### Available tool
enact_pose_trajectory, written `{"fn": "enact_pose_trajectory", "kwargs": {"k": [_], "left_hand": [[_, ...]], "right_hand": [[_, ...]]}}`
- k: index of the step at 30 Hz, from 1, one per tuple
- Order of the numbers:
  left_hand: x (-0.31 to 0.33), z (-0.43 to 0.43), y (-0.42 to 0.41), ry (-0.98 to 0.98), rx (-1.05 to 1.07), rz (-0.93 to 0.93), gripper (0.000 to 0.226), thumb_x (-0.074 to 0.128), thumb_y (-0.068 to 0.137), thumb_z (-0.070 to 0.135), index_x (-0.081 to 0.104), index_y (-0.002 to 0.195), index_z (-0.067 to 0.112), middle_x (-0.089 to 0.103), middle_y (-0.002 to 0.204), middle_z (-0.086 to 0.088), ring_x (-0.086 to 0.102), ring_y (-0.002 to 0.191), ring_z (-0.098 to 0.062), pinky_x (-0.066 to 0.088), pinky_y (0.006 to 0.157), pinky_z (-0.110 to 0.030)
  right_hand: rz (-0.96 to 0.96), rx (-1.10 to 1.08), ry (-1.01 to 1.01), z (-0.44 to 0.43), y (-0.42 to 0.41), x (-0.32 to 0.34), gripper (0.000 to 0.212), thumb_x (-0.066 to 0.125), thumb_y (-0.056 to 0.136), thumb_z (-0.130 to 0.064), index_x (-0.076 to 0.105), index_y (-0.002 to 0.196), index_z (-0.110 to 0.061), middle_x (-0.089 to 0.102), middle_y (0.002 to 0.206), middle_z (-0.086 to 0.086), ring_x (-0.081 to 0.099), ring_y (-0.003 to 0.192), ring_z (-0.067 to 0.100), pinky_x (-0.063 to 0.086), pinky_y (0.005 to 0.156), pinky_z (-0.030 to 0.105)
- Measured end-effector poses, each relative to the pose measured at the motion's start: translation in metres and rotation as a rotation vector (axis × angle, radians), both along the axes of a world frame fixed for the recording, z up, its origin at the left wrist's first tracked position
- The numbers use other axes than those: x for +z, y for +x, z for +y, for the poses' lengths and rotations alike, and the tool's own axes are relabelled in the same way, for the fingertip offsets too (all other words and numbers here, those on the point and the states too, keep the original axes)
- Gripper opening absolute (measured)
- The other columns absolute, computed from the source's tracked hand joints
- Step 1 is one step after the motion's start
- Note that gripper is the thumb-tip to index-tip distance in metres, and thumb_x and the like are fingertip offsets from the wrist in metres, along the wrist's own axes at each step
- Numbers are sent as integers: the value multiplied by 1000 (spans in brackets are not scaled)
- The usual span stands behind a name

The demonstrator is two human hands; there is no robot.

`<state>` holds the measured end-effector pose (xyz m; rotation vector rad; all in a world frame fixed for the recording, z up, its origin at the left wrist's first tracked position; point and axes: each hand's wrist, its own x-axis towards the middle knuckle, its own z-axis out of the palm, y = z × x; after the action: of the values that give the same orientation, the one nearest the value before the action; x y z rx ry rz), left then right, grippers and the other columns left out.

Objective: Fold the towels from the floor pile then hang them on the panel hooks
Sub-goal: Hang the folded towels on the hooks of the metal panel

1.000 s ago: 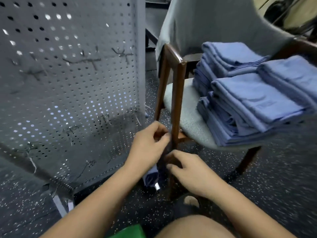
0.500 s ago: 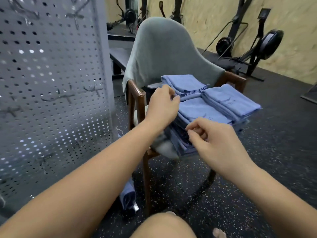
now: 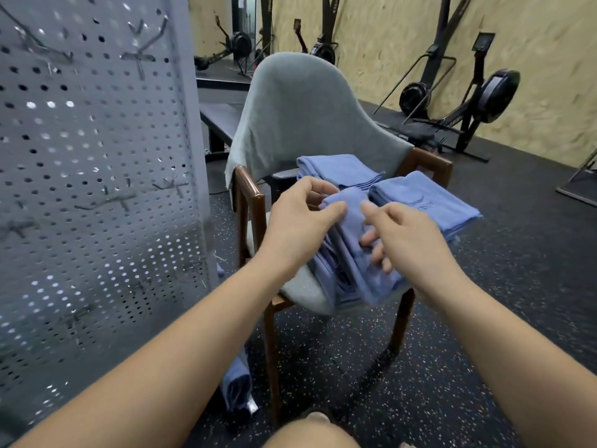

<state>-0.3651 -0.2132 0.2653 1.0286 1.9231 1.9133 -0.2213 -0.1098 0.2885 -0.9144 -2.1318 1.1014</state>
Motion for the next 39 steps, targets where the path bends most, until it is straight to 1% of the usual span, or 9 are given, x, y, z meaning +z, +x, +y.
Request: {"fn": "enact_pose_trajectory", "kwargs": {"k": [4, 7, 13, 17, 20, 24, 29, 32, 39], "left_hand": [[-3, -46, 36, 152, -68, 192, 26, 83, 88, 16, 65, 105, 23, 71, 98, 7, 68, 91, -15, 54, 82, -32], [-17, -80, 57, 150, -69, 222, 31, 87, 87, 11, 58, 95, 18, 65, 89, 5, 64, 81, -16, 52, 76, -32], [-79, -154, 70, 66, -97, 2, 27, 81, 88, 29, 62, 105, 21, 73, 98, -1, 69, 89, -27, 56, 85, -49], [-128, -188, 50, 36, 158, -152, 36, 73, 93, 29, 61, 125, 39, 72, 113, 8, 70, 105, -13, 53, 93, -23], [-165, -208, 30, -85, 250, -148, 32, 70, 94, 41, 66, 125, 35, 68, 123, 11, 66, 119, -9, 51, 103, -27], [-214, -230, 22, -219, 256, -320, 23, 74, 93, 48, 68, 99, 27, 74, 100, 6, 68, 96, -8, 54, 93, -45], [-262, -244, 25, -287, 235, -580, 19, 78, 97, 36, 73, 102, 18, 79, 97, 3, 67, 87, -7, 54, 78, -23], [-285, -251, 18, -373, 164, -707, 19, 80, 95, 38, 74, 91, 19, 78, 91, 1, 65, 83, -7, 50, 74, -24], [-310, -257, -15, -443, 187, -561, 14, 79, 97, 33, 74, 97, 19, 74, 89, 0, 60, 80, -8, 48, 76, -29]], "right_hand": [[102, 48, -229, -18, -5, 11, 73, 66, 92, -69, 64, 107, 2, 72, 74, 7, 70, 60, 21, 54, 51, 33], [30, 163, -212, -42, -5, 8, 55, 79, 88, -57, 67, 97, -4, 68, 76, 7, 67, 60, 15, 57, 54, 35], [-267, 456, 246, -81, -5, -37, 30, 76, 86, -33, 54, 78, -15, 61, 70, 2, 48, 62, 6, 46, 64, 38], [-342, 666, 398, -104, -13, -81, 32, 72, 89, -31, 44, 78, -20, 54, 66, -4, 48, 62, 15, 41, 62, 35], [-430, 826, 431, -117, -28, -113, 31, 65, 86, -39, 41, 81, -20, 50, 66, -1, 51, 64, 20, 44, 63, 48], [-482, 942, 404, -130, -51, -158, 26, 56, 82, -45, 39, 82, -26, 53, 67, -1, 54, 65, 20, 47, 63, 49], [-618, 1044, 455, -139, -66, -230, 24, 52, 83, -47, 34, 87, -31, 59, 77, -2, 60, 77, 29, 49, 67, 52], [-672, 1055, 441, -145, -71, -263, 24, 54, 84, -41, 31, 83, -36, 57, 77, -1, 58, 76, 33, 49, 66, 54], [-653, 967, 388, -163, -91, -298, 22, 60, 92, -36, 41, 93, -25, 58, 82, 4, 57, 77, 38, 49, 66, 48]]}}
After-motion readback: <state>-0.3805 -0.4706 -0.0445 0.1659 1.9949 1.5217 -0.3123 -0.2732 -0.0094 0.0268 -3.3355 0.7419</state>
